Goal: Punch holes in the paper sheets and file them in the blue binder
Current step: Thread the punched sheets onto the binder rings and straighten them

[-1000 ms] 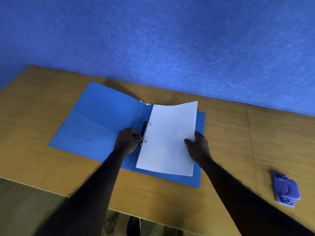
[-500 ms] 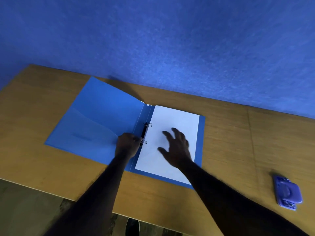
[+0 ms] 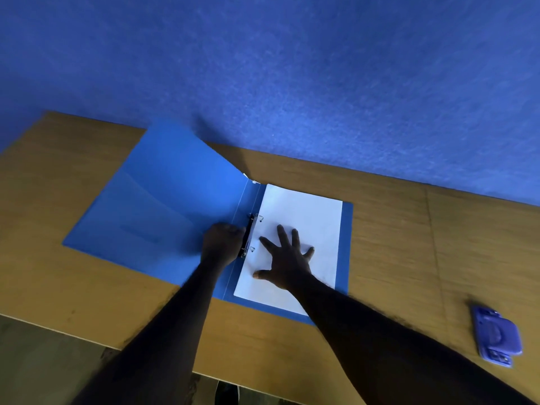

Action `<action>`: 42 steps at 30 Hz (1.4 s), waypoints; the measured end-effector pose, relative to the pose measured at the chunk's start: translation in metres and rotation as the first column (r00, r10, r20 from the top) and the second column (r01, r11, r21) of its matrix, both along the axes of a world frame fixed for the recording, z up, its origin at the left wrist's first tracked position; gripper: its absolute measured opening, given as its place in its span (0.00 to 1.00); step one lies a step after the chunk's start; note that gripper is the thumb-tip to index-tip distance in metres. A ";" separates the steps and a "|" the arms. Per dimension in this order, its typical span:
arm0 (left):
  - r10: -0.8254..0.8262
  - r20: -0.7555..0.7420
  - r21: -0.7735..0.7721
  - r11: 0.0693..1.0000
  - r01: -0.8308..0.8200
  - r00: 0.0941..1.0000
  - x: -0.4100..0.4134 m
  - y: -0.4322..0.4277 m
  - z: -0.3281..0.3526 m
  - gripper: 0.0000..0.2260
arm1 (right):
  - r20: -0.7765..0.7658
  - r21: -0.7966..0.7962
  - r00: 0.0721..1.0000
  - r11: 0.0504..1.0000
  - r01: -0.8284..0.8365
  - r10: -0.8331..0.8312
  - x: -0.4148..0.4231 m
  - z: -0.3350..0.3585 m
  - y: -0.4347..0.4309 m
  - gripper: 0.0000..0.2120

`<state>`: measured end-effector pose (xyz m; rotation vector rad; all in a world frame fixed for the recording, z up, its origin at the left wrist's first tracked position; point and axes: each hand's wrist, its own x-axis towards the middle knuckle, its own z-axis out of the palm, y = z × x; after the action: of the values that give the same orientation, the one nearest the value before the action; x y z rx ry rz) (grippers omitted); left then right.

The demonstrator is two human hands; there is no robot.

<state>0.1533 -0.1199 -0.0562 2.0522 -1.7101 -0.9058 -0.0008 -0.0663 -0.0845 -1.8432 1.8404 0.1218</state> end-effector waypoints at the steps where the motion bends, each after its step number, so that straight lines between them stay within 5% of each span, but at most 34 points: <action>1: 0.018 -0.021 0.016 1.000 -0.018 1.000 -0.002 -0.003 0.000 0.17 | -0.001 0.002 1.000 1.000 0.000 0.000 0.000 0.000 0.000 0.42; 15: 0.063 0.033 0.012 0.998 -0.064 0.997 -0.015 -0.007 -0.012 0.08 | -0.031 -0.020 0.999 0.999 -0.037 0.036 0.000 -0.002 0.005 0.42; 21: -0.063 0.020 0.030 0.998 0.062 0.998 -0.017 -0.001 -0.001 0.24 | -0.011 -0.022 1.000 1.000 -0.021 0.021 0.001 -0.002 0.005 0.44; 25: -0.096 0.139 -0.024 0.995 0.100 0.986 -0.016 0.012 0.005 0.26 | 0.008 -0.037 1.000 0.999 -0.009 0.009 -0.001 -0.003 0.005 0.42; 42: -0.052 0.210 -0.006 0.999 0.054 0.976 -0.023 0.028 0.002 0.16 | 0.001 -0.025 1.000 1.000 -0.003 0.003 -0.002 -0.002 0.004 0.43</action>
<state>0.1301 -0.0917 -0.0543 2.1696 -1.8795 -0.7133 -0.0026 -0.0622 -0.0868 -1.8631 1.8463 0.1001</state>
